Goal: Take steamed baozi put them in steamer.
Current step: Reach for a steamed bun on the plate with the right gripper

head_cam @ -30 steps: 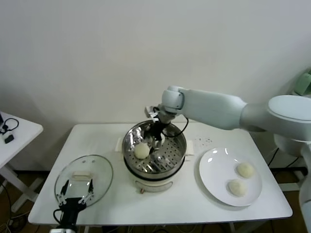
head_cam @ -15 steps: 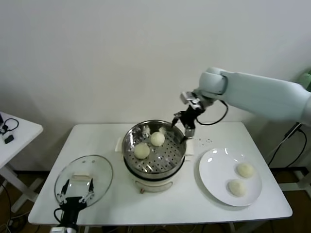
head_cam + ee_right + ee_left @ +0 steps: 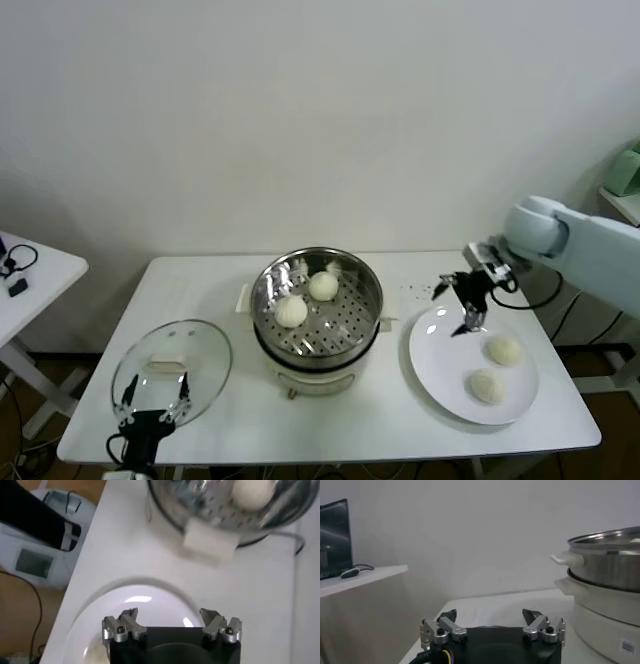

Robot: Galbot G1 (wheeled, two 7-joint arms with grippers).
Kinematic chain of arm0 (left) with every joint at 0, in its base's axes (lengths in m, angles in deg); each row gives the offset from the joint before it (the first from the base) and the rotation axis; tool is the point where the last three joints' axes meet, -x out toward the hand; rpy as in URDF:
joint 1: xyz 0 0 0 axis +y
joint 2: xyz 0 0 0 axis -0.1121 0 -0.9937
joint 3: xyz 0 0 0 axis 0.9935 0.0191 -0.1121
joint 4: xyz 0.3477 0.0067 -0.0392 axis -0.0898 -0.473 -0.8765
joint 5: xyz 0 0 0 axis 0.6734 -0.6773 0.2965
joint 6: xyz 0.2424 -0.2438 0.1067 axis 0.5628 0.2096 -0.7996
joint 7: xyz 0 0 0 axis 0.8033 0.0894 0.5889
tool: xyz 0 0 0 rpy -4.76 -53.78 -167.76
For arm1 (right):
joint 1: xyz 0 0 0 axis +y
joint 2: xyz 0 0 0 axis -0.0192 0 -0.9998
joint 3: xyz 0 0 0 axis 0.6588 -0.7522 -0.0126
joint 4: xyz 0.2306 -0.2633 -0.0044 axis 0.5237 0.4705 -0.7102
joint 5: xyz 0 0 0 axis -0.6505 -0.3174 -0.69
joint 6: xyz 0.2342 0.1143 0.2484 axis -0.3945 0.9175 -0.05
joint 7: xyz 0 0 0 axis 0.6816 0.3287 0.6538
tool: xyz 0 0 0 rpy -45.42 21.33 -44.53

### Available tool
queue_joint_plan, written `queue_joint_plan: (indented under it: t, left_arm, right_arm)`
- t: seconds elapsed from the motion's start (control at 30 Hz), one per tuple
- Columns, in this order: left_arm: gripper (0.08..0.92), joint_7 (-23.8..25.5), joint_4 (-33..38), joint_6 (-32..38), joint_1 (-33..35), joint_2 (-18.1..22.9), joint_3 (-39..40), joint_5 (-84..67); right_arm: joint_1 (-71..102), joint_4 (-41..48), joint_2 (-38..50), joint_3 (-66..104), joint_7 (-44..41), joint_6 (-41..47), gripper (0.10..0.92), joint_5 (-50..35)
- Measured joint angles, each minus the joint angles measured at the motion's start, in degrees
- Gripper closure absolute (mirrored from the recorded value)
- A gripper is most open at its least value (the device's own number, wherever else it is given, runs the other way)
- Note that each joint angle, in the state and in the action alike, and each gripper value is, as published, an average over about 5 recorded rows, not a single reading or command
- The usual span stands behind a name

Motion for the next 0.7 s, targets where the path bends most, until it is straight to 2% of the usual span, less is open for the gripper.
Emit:
queue_joint_plan:
  t: [0.33, 0.7]
  left_arm:
    - [0.177, -0.11, 0.24, -0.05, 0.78, 0.86, -0.03, 0.56]
    - [0.177, -0.18, -0.46, -0.17, 0.35, 0.91, -0.23, 0.55]
  right_arm:
    - [10.66, 2.71, 3.13, 5.07, 0.38, -2.03, 0.203, 7.61]
    - [16.94, 4.69, 3.54, 7.71, 0.65, -2.83, 0.203, 10.91]
